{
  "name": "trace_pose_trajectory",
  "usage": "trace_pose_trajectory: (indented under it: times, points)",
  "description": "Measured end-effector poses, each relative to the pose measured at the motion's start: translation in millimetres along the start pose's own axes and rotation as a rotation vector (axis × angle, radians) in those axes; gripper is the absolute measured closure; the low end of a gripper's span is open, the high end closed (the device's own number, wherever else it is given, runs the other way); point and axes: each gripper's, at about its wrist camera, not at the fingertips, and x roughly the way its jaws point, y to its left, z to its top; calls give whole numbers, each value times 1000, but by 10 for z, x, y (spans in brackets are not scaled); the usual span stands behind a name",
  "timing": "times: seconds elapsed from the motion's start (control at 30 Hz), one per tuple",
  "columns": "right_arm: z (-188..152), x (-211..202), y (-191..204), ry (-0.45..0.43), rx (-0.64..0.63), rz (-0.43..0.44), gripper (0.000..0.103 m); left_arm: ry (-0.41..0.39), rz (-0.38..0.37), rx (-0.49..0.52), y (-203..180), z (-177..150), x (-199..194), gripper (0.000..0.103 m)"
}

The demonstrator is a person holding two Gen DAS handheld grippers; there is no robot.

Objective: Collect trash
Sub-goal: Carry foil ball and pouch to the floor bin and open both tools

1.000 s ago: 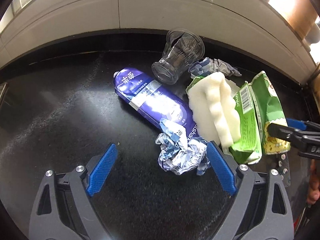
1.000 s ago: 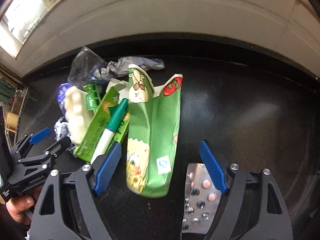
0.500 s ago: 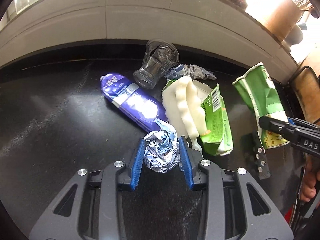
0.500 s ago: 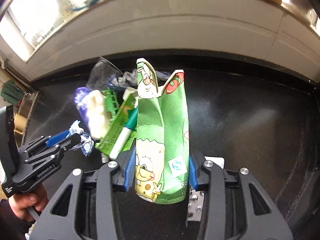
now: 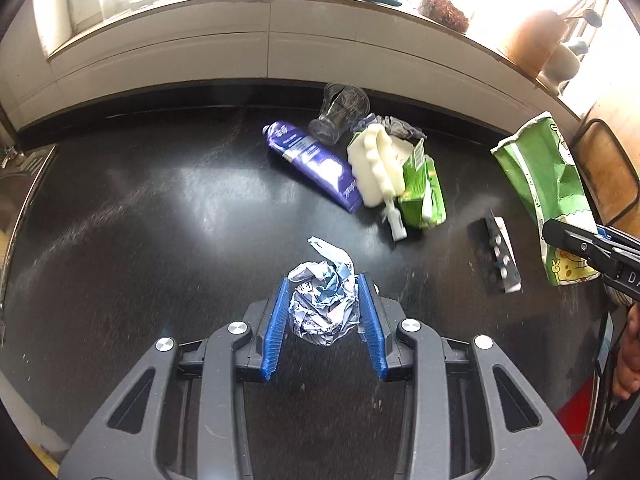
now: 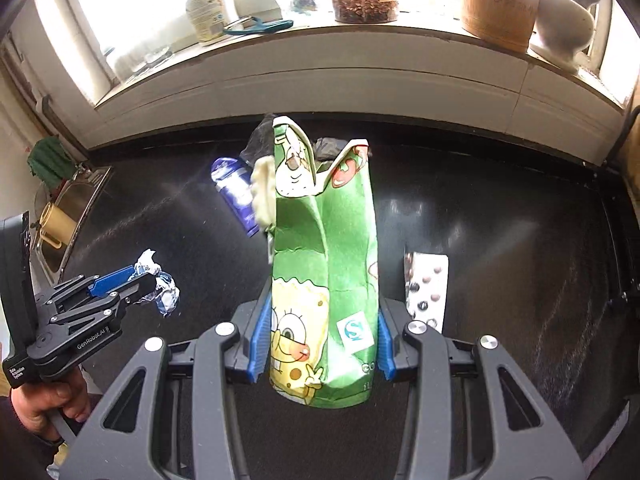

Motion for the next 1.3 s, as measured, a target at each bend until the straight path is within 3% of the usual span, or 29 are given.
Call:
trace_pose_trajectory:
  times: [0.43,0.6,0.73,0.87,1.0,1.3]
  points:
    - [-370,-295,252,-17,-26,-19,61,-11,1,3,100,-428,-331,68]
    - [-353,-302,386,-26,-59,-4,61,-62,29,2,191,-459,-521,68]
    - [-312,-242,691,-35,-136,42,61,-107,75,-57,476,-561,-801,68]
    - [-317,-95,1246,-17,-249,130,61,-135,132,-140,872,-774,-1119,68]
    - [-477,86,2044,29,-414,238,61,-150,239,-228,1306,-1194,-1441,68]
    - [-1237,367,3853,184,-726,451,60,-84,410,-542,2283,-2529,-1933,68]
